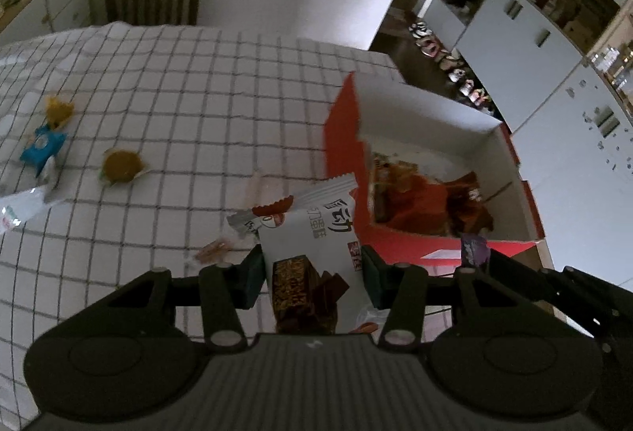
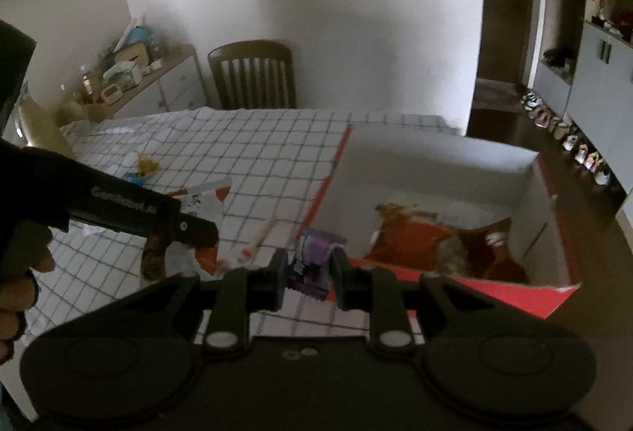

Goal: Organize snacks
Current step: 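Lift both packets and carry them over the red shoebox, then lower both packets into the red shoebox and open both grippers, then withdraw both tools from the shoebox toward the remaining snacks, then grasp the small clear packet with left gripper while right grasps the white stick snack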

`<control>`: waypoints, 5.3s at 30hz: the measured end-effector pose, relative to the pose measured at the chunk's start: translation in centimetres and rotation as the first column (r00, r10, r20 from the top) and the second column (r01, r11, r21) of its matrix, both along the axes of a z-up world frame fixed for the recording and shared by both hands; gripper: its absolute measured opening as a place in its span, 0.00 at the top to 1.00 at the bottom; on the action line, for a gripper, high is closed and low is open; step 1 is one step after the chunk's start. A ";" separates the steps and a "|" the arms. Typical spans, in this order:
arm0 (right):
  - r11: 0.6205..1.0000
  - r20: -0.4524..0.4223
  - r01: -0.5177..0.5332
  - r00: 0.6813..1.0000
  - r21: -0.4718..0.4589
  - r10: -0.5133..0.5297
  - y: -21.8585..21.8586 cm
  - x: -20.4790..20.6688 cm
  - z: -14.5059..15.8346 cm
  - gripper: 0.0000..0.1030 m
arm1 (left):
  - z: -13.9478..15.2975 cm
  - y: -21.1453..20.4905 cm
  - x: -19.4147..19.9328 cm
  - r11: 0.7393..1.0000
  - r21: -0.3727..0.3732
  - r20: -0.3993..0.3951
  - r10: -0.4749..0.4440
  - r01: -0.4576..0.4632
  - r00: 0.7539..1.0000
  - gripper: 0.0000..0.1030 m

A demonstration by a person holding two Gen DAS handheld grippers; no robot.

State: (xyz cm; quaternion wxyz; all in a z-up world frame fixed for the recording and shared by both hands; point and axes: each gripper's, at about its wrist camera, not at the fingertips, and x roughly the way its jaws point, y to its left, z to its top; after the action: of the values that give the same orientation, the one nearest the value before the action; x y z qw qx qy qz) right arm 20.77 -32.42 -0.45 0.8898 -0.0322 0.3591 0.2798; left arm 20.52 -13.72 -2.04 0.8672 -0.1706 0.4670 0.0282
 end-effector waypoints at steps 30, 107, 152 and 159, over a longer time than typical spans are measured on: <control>0.987 -0.071 0.132 0.988 -0.096 -0.139 -8.1 11.1 -5.6 0.79 | -0.6 -9.9 18.5 0.973 0.157 -0.010 -0.173 0.172 0.985 0.52; 0.997 0.008 0.054 0.998 0.061 -0.054 -3.0 4.1 1.1 0.00 | 1.9 1.1 1.0 0.989 0.136 0.140 -0.077 0.058 0.987 0.29; 0.985 -0.195 0.092 0.974 -0.146 -0.120 17.8 10.1 -6.3 0.16 | -10.3 10.3 -0.1 0.953 0.169 0.130 -0.274 0.251 0.953 0.19; 0.984 -0.262 0.047 0.961 -0.173 -0.092 19.0 11.5 -8.7 0.32 | -12.1 9.2 1.0 0.948 0.129 0.096 -0.304 0.291 0.948 0.19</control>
State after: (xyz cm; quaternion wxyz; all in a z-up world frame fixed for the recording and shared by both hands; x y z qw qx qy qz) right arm 32.22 -13.46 -9.14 0.8365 -0.0549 0.4992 0.2192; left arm 21.53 -4.53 -14.18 0.8951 -0.0499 0.4345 -0.0864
